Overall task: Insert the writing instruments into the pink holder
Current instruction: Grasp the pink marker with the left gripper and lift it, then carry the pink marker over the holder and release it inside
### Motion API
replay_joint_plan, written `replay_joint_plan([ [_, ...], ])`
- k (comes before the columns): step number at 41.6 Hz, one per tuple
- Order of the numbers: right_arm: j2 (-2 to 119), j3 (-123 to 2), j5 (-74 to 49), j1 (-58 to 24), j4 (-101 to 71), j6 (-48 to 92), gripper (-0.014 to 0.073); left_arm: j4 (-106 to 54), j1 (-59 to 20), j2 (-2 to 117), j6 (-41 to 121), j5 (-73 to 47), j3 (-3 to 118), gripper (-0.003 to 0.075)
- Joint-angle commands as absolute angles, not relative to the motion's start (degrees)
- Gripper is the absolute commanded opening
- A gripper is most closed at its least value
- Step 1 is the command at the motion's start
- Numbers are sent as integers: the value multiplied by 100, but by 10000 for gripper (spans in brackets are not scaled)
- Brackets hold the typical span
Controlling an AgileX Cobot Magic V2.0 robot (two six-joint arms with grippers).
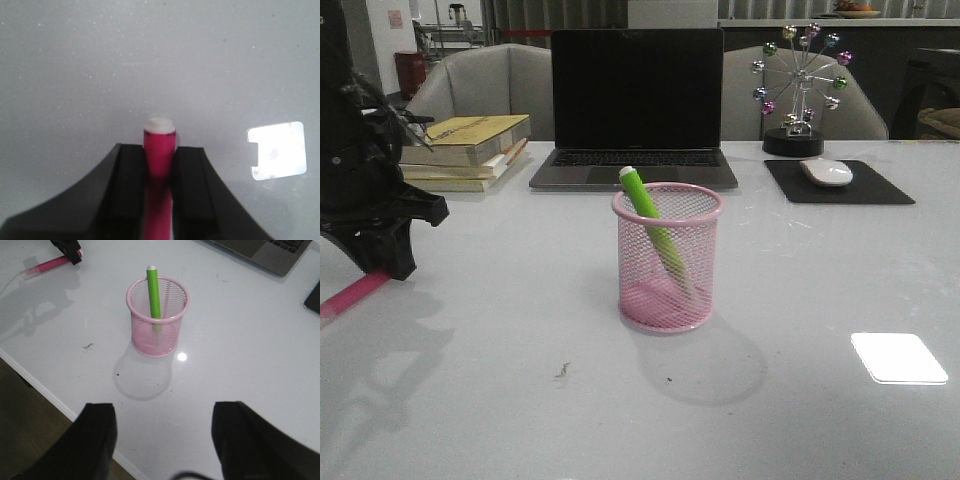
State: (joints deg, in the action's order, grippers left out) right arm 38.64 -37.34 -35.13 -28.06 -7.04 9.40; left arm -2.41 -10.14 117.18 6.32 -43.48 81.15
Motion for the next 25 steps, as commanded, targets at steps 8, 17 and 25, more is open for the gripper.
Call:
replay_joint_plan([
  [8, 3827, -3899, -3113, -2777, -736, 997, 515, -243, -998, 11344, 568, -4422, 8285, 92],
  [17, 3827, -3899, -3113, -2777, -736, 997, 515, -472, -1126, 10538, 789, -4092, 8072, 92],
  [25, 3827, -3899, -3113, -2777, -736, 997, 515, -585, -1652, 9305, 954, -2489, 7179, 92],
])
